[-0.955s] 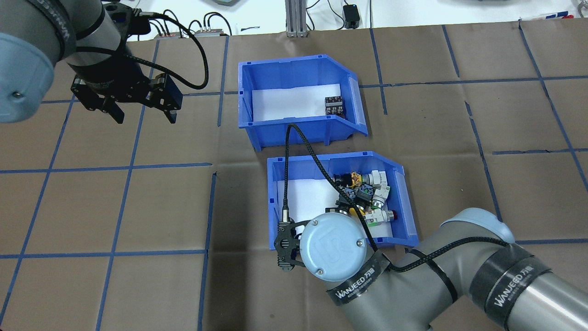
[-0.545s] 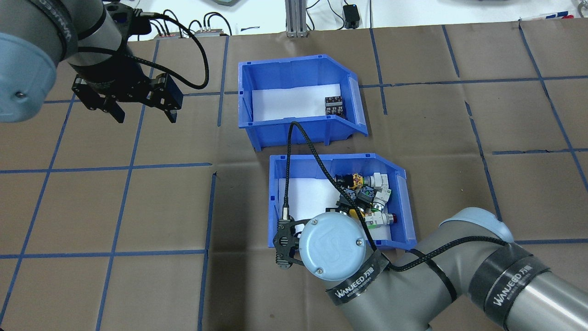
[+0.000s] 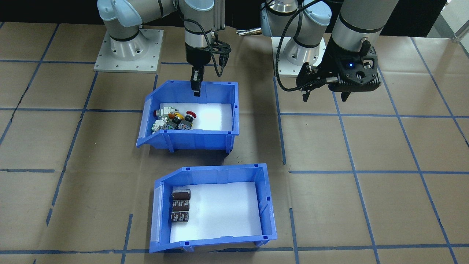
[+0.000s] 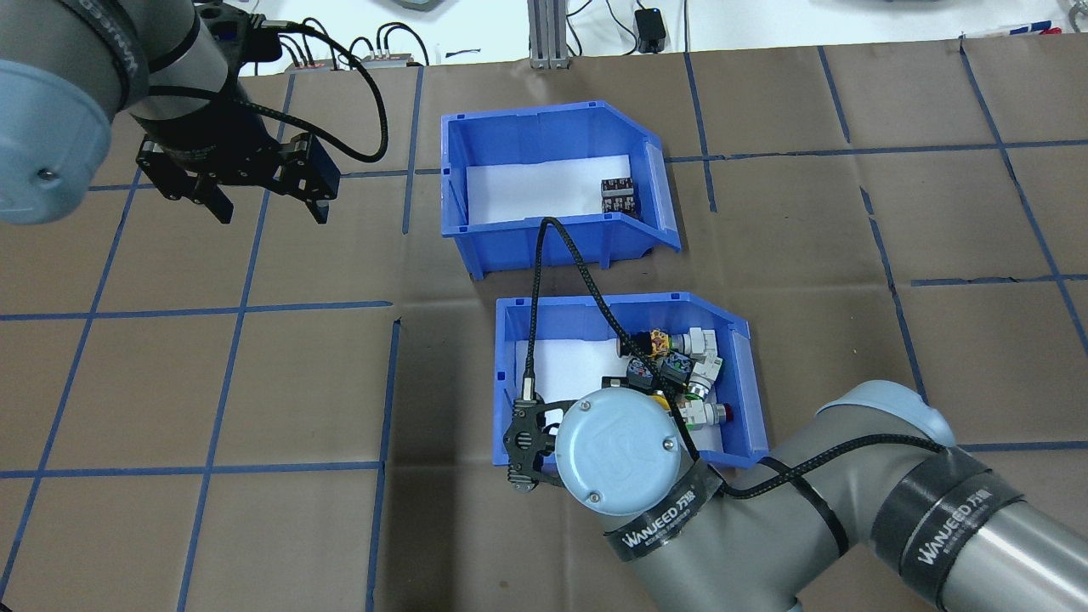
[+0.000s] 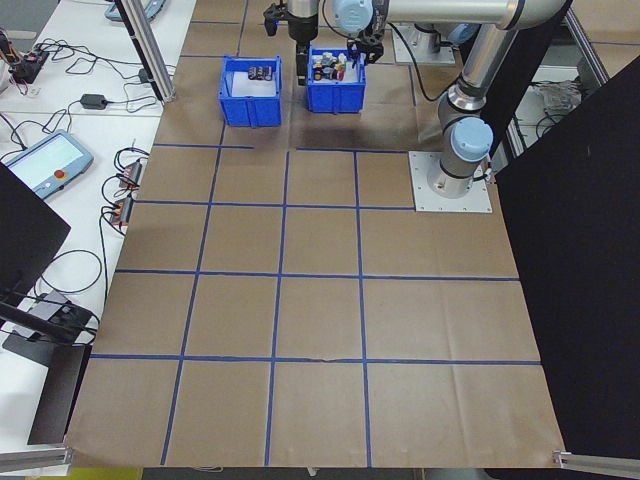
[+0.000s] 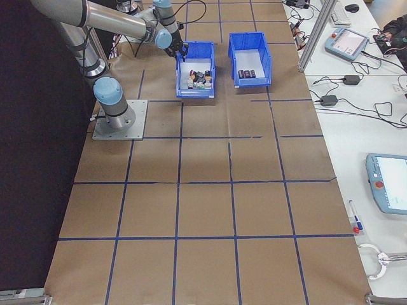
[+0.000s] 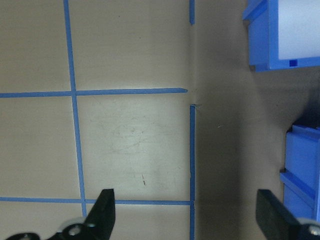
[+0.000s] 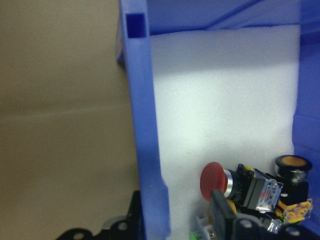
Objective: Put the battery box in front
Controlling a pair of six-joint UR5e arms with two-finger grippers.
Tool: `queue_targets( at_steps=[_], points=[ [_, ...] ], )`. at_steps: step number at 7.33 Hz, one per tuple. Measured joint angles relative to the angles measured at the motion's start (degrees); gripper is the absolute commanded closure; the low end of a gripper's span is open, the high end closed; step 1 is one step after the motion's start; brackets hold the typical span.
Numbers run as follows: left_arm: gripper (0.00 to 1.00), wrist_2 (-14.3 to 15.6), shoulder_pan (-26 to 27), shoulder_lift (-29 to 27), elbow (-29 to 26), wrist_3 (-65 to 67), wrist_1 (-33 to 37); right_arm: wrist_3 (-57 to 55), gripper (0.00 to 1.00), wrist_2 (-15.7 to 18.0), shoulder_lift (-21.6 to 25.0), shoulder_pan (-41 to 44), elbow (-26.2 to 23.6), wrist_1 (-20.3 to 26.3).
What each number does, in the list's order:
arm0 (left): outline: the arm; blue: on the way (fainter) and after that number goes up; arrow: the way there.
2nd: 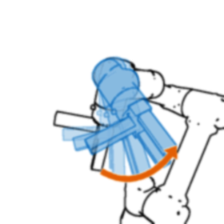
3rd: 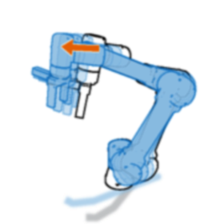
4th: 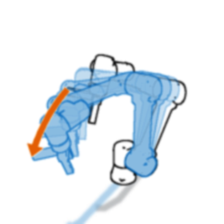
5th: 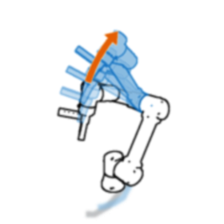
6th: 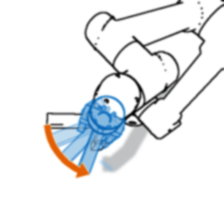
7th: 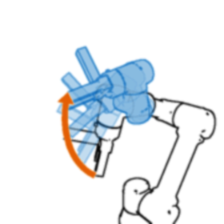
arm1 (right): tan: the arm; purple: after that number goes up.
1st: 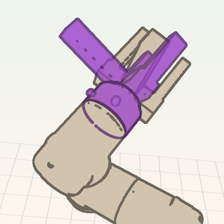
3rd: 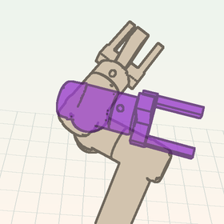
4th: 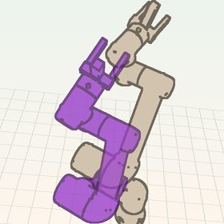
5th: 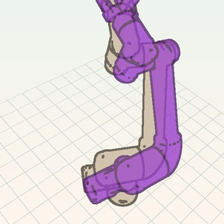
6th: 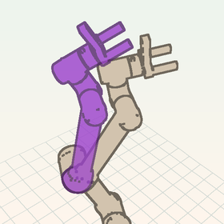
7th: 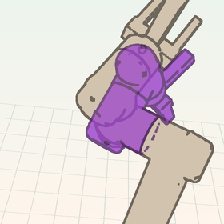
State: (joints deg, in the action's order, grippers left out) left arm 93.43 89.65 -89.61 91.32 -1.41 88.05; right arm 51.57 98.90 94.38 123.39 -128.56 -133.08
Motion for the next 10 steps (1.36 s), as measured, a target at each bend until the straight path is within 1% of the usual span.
queue_targets(
  at_steps=[1,3,4,5,6,7,8,9,10],
  points=[
    [0.01,0.0,0.0,0.0,0.0,0.1,0.0,0.2,0.0,0.0,1.0,-0.5,0.7,0.6],
    [0.01,0.0,0.0,0.0,0.0,0.1,-0.1,0.9,0.0,0.1,5.0,-3.2,2.7,5.1],
    [0.01,0.0,0.0,0.0,0.0,0.2,-0.1,1.0,0.0,0.0,7.5,-6.5,3.6,6.6],
    [0.01,0.0,0.0,0.1,0.0,0.2,-0.1,0.7,0.0,-0.5,10.0,-11.5,4.2,7.4],
    [0.01,0.1,0.0,0.4,0.0,0.0,0.0,0.0,0.0,-2.0,12.3,-17.7,4.5,8.4],
    [0.01,0.1,0.0,0.6,0.0,-0.2,0.1,-1.4,0.0,-4.4,13.7,-23.7,5.1,10.4],
    [0.01,0.2,-0.1,0.6,0.0,-0.3,0.1,-4.1,0.0,-6.6,14.3,-28.8,6.8,13.9],
    [0.01,0.2,-0.1,0.6,0.0,-0.3,0.1,-10.7,0.0,-8.2,14.1,-32.6,9.9,18.1],
    [0.01,0.2,-0.1,0.6,0.0,-0.3,0.1,-19.6,0.0,-9.1,13.2,-34.3,12.8,20.9]
  ],
)
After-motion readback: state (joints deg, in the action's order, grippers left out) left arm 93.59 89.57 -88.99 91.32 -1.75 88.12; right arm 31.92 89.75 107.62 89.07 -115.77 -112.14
